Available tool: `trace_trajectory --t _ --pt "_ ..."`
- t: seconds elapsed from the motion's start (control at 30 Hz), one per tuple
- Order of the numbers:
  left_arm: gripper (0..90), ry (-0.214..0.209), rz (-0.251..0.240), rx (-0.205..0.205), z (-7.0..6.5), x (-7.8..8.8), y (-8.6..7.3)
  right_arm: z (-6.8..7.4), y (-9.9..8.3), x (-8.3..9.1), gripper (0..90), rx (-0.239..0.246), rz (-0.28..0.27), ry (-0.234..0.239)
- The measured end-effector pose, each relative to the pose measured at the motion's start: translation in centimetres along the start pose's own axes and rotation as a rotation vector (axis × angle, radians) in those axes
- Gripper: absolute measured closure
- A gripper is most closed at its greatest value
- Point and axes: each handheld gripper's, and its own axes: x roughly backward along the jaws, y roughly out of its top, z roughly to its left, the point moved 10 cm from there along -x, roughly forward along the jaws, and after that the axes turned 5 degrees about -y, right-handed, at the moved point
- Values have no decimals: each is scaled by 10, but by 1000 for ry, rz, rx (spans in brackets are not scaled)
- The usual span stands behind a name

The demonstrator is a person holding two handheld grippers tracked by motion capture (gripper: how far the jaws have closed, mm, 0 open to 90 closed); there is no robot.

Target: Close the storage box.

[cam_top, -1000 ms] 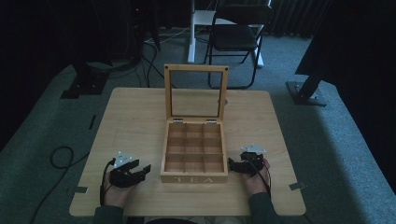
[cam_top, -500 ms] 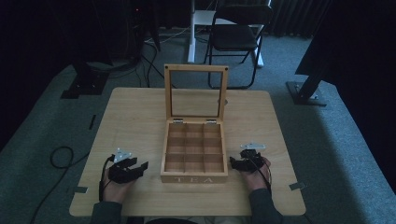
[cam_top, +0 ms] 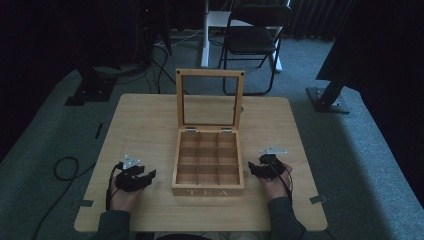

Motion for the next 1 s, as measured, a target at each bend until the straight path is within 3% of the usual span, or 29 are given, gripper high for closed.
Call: trace_trajectory --t 0.1,0.3,1.0 --pt "471 2 -2 -2 2 -1 1 0 8 3 420 -3 -21 14" --pt "469 12 2 -54 2 -6 5 2 21 6 428 7 -43 27" --pt "451 13 -7 -38 7 -10 7 5 67 12 433 20 -105 41"
